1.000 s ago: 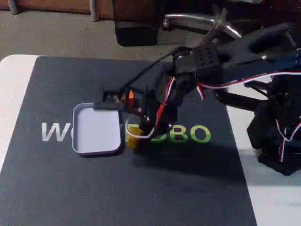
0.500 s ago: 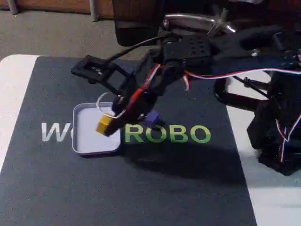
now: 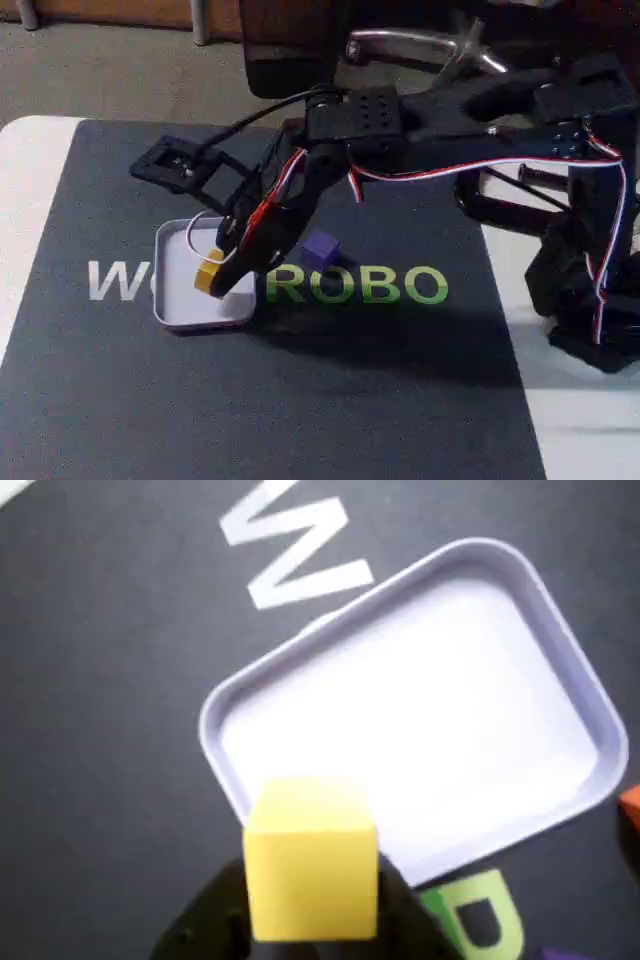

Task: Move blocks one by one until all three blocks are in the tray.

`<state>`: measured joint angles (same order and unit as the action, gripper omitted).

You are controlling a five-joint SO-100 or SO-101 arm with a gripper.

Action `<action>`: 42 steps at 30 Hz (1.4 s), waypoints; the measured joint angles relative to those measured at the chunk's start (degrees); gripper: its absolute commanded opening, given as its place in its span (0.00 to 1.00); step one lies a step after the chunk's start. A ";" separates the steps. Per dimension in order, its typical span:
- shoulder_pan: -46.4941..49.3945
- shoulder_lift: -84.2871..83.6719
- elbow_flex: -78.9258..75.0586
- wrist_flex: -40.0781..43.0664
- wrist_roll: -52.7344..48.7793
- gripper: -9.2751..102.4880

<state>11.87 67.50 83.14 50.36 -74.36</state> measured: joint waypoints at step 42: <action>10.90 46.05 39.46 0.62 -14.24 0.28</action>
<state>22.76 113.55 122.61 50.98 -88.59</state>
